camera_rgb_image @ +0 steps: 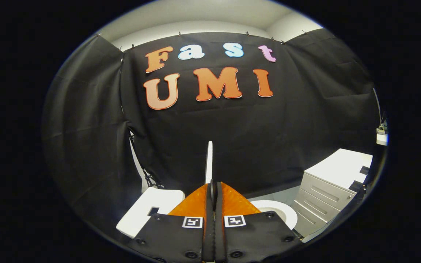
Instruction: Open the toilet lid.
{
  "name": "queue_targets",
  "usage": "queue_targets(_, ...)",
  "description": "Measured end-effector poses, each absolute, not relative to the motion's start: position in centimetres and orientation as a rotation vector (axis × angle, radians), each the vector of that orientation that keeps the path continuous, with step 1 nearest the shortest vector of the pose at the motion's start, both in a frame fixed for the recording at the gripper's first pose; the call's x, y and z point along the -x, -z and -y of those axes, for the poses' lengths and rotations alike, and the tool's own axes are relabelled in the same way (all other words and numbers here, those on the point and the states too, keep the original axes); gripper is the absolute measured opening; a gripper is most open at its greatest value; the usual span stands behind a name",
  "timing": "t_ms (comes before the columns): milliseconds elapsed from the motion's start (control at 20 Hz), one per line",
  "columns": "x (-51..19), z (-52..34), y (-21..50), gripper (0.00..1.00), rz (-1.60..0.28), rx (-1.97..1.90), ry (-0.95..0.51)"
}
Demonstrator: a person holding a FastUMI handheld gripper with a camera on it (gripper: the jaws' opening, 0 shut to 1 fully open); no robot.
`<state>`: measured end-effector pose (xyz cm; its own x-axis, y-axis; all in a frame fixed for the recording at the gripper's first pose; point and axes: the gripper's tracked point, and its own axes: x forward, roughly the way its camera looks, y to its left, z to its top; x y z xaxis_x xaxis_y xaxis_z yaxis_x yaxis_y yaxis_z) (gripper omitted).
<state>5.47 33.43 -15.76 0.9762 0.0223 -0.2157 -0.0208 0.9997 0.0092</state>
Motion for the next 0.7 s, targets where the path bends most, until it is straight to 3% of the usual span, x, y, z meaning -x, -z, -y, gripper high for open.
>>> queue_targets(700, -4.5, -39.6, 15.6, 0.08, -0.189, 0.092, -0.109)
